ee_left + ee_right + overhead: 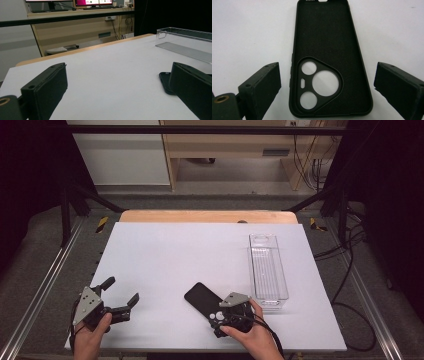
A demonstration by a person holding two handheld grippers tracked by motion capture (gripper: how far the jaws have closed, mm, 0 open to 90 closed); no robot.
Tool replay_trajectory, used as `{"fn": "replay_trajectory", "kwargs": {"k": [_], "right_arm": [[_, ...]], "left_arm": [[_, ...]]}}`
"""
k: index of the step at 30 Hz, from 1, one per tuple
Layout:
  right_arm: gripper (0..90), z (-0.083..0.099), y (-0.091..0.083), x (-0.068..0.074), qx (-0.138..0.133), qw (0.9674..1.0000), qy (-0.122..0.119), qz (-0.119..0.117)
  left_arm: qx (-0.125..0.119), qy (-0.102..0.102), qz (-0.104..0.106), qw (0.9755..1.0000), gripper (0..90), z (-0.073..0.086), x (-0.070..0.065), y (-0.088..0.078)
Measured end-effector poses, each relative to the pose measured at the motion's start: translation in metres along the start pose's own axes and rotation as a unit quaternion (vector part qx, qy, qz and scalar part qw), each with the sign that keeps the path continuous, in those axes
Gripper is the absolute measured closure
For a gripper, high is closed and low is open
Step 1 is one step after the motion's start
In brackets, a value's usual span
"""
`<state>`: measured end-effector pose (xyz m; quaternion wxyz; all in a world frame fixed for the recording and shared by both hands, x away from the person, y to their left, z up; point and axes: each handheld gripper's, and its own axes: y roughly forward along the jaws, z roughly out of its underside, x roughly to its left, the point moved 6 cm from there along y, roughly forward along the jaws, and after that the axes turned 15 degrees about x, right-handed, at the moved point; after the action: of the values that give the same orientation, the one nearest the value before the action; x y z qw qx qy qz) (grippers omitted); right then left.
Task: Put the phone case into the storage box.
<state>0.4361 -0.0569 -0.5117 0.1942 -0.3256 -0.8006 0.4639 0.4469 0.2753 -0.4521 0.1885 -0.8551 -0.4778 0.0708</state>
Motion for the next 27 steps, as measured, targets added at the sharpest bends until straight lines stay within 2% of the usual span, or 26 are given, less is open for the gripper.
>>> {"fn": "replay_trajectory", "kwargs": {"k": [16, 22, 27], "right_arm": [[9.1, 0.002, 0.017, -0.002, 0.025, 0.9997, 0.006, 0.005], [10.8, 0.004, 0.017, -0.002, 0.017, 0.9998, 0.001, 0.007], [12.9, 0.003, 0.016, -0.002, 0.026, 0.9997, -0.001, 0.006]], "left_arm": [[0.005, 0.009, 0.001, 1.0, 1.7, 0.0, -0.003, 0.001], [0.007, 0.013, 0.001, 0.9999, 1.7, 0.0, -0.004, 0.002], [0.008, 0.016, 0.002, 0.9998, 1.7, 0.0, -0.005, 0.003]]}}
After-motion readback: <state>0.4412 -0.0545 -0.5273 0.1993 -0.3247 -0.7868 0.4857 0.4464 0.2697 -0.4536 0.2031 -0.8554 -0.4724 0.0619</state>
